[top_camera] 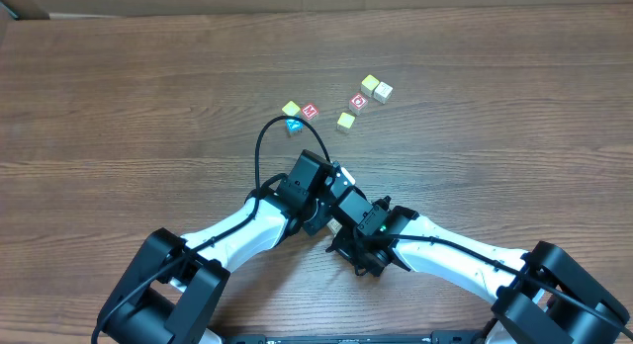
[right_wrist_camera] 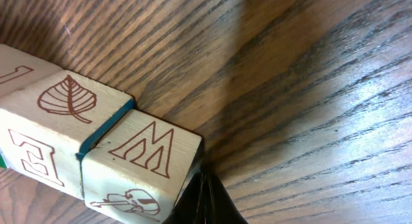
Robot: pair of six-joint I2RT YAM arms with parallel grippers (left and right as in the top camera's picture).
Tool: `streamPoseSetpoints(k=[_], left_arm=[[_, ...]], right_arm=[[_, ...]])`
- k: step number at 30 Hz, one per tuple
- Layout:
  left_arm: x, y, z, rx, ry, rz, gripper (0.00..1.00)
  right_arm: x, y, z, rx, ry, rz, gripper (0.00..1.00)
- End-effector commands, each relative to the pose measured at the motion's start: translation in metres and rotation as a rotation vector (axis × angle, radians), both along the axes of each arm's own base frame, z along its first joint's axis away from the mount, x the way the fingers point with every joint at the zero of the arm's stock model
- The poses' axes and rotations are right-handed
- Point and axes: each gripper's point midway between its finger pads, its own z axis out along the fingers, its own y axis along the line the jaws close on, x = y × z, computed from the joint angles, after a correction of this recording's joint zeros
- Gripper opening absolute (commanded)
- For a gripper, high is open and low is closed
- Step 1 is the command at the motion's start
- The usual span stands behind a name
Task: Flip 3 blocks
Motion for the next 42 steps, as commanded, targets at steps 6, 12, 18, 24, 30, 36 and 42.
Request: streamPoseSetpoints(k=[6,12,18,24,30,36,42], left_arm=[[-0.017,-0.003,-0.016,-0.001,0.062,-0.053,0.04],[-0.017,-0.003,-0.016,-0.003,0.062,-0.054,0.04],[-0.017,-0.003,-0.016,-0.004,0.06,-0.054,0.04],[-0.016,-0.004,-0.016,-0.005,0.058,-0.055,0.04],[-0.014,-0.007,-0.014,-0.018,0.046,-0.066,0.04],[-0.012,-0.01,-0.012,-0.035,0.037,-0.071,0.04],[-0.01,-0.012,-0.011,-0.04,0.03,-0.071,0.04]], right_arm=[[0.0,0.004,-0.001,0.009,-0.001,-0.018,0.04],[-0.002,0.007,-0.001,0.012,-0.002,-0.014,0.04],[-0.006,0.009,-0.001,0.008,-0.003,-0.016,0.04],[-0.006,0.01,-0.001,0.007,-0.004,-0.02,0.04],[-0.006,0.01,-0.001,0.007,0.003,-0.041,0.04],[-0.006,0.01,-0.001,0.008,0.003,-0.041,0.04],[-0.006,0.01,-0.001,0.01,0.011,-0.068,0.04]])
